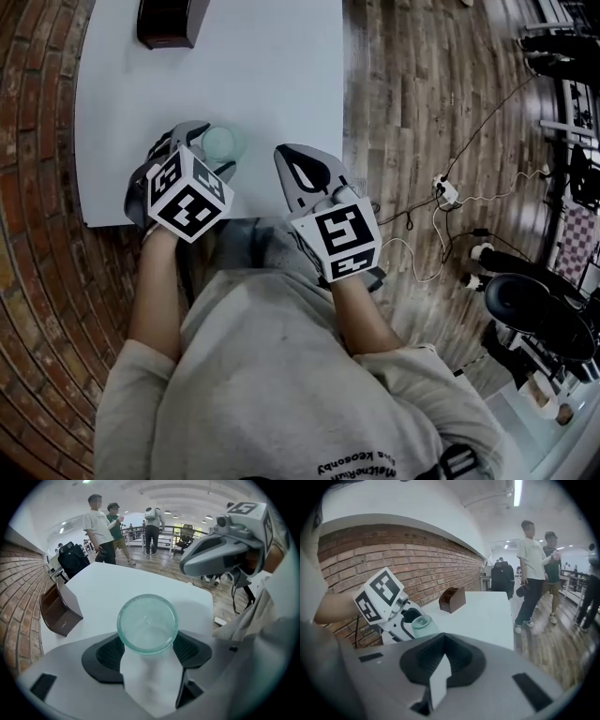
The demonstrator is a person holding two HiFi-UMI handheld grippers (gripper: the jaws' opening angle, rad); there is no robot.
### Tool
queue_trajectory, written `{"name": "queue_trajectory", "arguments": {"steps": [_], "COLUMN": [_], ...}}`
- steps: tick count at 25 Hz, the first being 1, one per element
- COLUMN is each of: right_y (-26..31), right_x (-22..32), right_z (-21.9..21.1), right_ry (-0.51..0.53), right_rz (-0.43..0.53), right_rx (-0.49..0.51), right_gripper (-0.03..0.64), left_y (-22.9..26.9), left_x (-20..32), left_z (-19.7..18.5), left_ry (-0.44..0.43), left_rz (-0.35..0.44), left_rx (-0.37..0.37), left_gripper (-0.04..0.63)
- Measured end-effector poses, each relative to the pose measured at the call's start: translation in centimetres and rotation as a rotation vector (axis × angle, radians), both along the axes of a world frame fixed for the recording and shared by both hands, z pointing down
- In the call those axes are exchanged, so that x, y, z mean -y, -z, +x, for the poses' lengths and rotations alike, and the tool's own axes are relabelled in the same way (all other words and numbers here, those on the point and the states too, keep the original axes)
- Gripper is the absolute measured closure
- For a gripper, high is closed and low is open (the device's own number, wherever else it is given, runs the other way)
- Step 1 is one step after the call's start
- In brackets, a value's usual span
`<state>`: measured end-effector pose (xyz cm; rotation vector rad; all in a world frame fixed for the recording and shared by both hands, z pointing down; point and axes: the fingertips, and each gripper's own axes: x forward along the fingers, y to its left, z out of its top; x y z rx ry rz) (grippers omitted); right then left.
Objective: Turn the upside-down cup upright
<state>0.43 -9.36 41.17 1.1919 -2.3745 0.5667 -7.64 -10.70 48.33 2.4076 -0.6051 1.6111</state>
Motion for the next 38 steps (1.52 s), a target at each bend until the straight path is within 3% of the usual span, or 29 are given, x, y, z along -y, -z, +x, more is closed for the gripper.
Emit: {"name": "queue_trajectory", "arguments": {"steps": [16,33,38], "right_y": [3.1,2.3,3.0], "right_x": [-2.1,-1.0,-0.3], "right_z": [1.8,-0.1,-0.5], "right_ry": [-0.071,-0.028,-0.021], "right_rz": [0.049,0.021,0.044], "right_rx": [0.013,0.010,0.013], "right_gripper": [0.611,0.611,0.611], "left_y": [-1.8,-1.0,1.8], "left_x": [-0.1,-0.5,-0.8], "left_z": [1.4,1.8,1.9], "left_ry": [-0.068,-0.037,0.002], "left_rz": [-0.018,-0.039,-0.018], "left_rx": [0.079,0.006,-0.075], "left_gripper": [0.267,0.261,0.261]}}
